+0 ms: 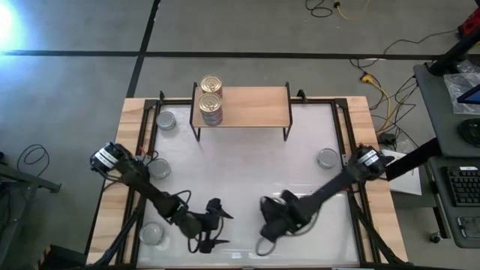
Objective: Stack canned seafood by type on shelf
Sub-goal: Put the green tuna can on the shelf
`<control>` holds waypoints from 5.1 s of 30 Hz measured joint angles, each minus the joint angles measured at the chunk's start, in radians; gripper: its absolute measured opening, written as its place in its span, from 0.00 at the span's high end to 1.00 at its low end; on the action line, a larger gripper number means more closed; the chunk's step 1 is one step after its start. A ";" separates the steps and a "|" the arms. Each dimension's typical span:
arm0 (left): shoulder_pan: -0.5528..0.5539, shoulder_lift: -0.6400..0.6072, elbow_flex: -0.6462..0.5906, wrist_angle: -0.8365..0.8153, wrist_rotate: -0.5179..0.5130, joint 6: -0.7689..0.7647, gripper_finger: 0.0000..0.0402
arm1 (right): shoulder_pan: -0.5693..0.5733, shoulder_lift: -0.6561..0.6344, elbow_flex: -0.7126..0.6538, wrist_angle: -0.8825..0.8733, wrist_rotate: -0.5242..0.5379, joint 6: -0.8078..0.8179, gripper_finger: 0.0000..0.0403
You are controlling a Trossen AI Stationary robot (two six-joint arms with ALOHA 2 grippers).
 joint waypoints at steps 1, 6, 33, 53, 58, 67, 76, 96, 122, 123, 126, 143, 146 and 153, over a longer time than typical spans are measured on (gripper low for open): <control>0.011 0.015 0.000 0.011 0.003 0.009 0.05 | -0.021 0.001 0.000 0.039 0.000 -0.058 0.97; 0.071 0.065 -0.001 0.068 0.025 0.065 0.05 | -0.078 -0.005 0.009 0.110 -0.010 -0.241 0.97; 0.357 0.366 0.080 0.384 0.311 0.303 0.07 | -0.036 -0.003 0.005 -0.240 -0.017 -0.137 0.97; 0.373 0.353 0.158 0.221 0.271 0.314 0.02 | -0.052 -0.001 -0.047 -0.161 -0.010 -0.172 0.97; 0.374 0.366 0.217 0.164 0.261 0.365 0.01 | -0.068 -0.001 -0.048 -0.127 -0.018 -0.206 0.97; 0.376 0.372 0.242 0.162 0.287 0.376 0.01 | -0.128 -0.001 -0.050 -0.076 0.081 -0.280 0.97; 0.375 0.373 0.242 0.143 0.295 0.348 0.01 | -0.152 -0.004 -0.022 -0.087 0.057 -0.354 0.97; 0.383 0.370 0.243 0.131 0.343 0.325 0.01 | -0.118 -0.021 -0.031 -0.046 -0.128 -0.307 0.97; 0.375 0.377 0.229 0.236 0.312 0.259 0.06 | -0.142 -0.021 -0.049 -0.022 -0.114 -0.323 0.97; 0.373 0.377 0.226 0.239 0.309 0.256 0.07 | -0.138 -0.023 -0.049 -0.023 -0.107 -0.322 0.97; 0.367 0.377 0.219 0.250 0.269 0.243 0.08 | -0.125 -0.031 -0.048 -0.036 -0.087 -0.305 0.97; 0.442 0.058 0.138 0.148 0.209 0.353 0.08 | -0.028 -0.328 -0.009 -0.280 0.197 -0.257 0.97; 0.518 0.001 0.178 0.030 0.203 0.362 0.08 | -0.033 -0.401 -0.011 -0.278 0.296 -0.310 0.97; 0.676 -0.030 0.369 -0.238 0.195 0.393 0.08 | -0.070 -0.538 -0.013 -0.267 0.506 -0.466 0.97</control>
